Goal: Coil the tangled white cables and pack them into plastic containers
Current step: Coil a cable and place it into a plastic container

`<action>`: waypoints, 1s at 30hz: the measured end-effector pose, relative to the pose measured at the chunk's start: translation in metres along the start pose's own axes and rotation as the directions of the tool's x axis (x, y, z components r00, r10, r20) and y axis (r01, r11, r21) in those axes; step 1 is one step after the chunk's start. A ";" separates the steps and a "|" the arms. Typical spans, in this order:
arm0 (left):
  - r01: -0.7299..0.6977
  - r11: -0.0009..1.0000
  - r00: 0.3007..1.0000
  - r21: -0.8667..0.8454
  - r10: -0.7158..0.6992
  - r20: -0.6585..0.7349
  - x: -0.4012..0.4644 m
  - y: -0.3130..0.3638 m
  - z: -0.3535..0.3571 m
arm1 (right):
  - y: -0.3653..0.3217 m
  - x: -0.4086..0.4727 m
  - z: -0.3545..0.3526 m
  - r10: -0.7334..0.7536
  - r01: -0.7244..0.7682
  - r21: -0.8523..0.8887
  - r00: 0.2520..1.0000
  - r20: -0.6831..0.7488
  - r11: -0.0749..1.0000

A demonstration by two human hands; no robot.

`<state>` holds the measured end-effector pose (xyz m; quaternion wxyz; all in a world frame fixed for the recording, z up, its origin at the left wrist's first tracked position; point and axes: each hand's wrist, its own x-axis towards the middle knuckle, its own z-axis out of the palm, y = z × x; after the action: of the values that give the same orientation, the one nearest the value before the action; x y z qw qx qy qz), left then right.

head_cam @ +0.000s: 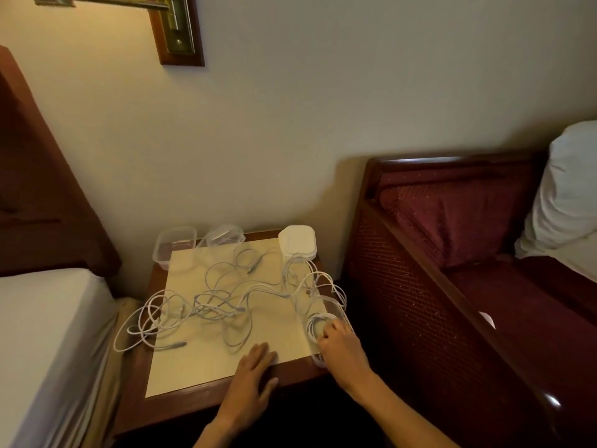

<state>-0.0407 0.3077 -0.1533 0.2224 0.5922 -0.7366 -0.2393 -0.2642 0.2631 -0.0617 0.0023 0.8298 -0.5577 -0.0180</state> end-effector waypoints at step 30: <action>-0.015 0.998 1.000 0.054 0.015 0.005 -0.004 -0.004 0.006 | 0.003 0.021 0.022 0.029 -0.123 0.242 0.932 0.360 0.962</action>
<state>-0.0402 0.3116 -0.1603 0.2063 0.5919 -0.7478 -0.2190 -0.2598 0.2425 -0.0842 -0.2062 0.7836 -0.5785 -0.0934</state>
